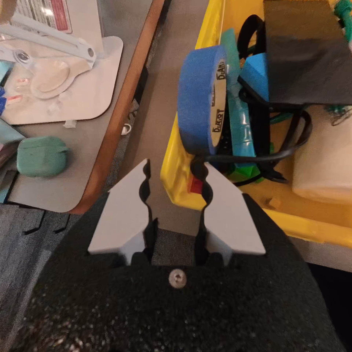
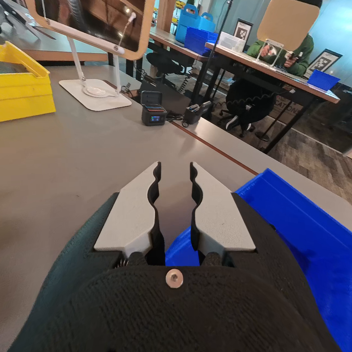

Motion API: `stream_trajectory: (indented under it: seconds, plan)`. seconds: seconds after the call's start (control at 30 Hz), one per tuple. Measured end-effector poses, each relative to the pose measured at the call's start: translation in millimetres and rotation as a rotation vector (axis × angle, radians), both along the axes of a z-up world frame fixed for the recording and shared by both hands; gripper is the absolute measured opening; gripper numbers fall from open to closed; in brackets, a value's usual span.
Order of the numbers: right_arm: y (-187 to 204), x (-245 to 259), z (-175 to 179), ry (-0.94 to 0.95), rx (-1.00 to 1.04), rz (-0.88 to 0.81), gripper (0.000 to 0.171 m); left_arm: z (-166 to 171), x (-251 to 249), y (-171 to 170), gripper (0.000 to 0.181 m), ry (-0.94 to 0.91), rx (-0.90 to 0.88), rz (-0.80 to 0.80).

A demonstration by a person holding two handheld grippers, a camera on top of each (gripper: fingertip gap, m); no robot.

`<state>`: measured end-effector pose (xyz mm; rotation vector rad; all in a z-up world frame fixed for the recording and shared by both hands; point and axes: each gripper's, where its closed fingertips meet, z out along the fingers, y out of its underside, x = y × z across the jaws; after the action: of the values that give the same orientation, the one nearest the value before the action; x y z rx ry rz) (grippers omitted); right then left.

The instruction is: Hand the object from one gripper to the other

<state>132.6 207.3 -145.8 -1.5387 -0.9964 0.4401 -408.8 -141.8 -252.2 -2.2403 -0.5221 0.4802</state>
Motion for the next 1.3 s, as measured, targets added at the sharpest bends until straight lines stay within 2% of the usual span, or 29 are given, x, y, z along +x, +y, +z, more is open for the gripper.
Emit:
stream_trajectory:
  seconds: [0.13, 0.17, 0.3, 0.43, 0.5, 0.67, 0.87, 1.03, 1.17, 1.3]
  plan:
    - [-9.2, -29.1, -0.8, 0.079, -0.02, 0.076, 0.033, 20.0, 23.4, -16.2, 0.082, -0.016, 0.144, 0.029]
    - [-10.7, -37.9, -2.9, 0.091, -0.014, 0.091, 0.035, 26.0, 29.4, -19.3, 0.084, -0.023, 0.195, 0.041]
    - [-11.3, -77.8, -16.0, 0.168, 0.029, 0.117, 0.045, 57.0, 49.8, -20.1, 0.086, 0.02, 0.391, 0.045]
    - [-7.1, -118.0, -20.5, 0.436, 0.044, 0.112, 0.048, 88.1, 60.2, -8.0, 0.079, 0.103, 0.442, -0.009]
    - [-4.5, -137.4, -24.3, 0.509, 0.094, 0.121, 0.045, 98.2, 65.3, 3.7, 0.077, 0.117, 0.428, -0.061]
    - [4.8, -187.5, -42.8, 0.378, 0.344, 0.153, 0.043, 95.9, 70.1, 34.7, 0.079, 0.122, 0.341, -0.16]
    - [14.1, -231.4, -41.4, 0.382, 0.373, 0.166, 0.042, 94.5, 79.0, 65.2, 0.072, 0.129, 0.356, -0.275]
    - [16.0, -263.2, -40.9, 0.394, 0.366, 0.151, 0.039, 83.1, 92.9, 94.9, 0.072, 0.039, 0.372, -0.376]
    - [3.8, -272.9, -44.3, 0.344, 0.418, 0.198, 0.035, 70.5, 103.9, 104.0, 0.076, 0.098, 0.216, -0.498]
    - [7.5, -271.8, -45.5, 0.36, 0.383, 0.193, 0.034, 54.7, 110.7, 99.0, 0.075, 0.317, -0.116, -0.729]
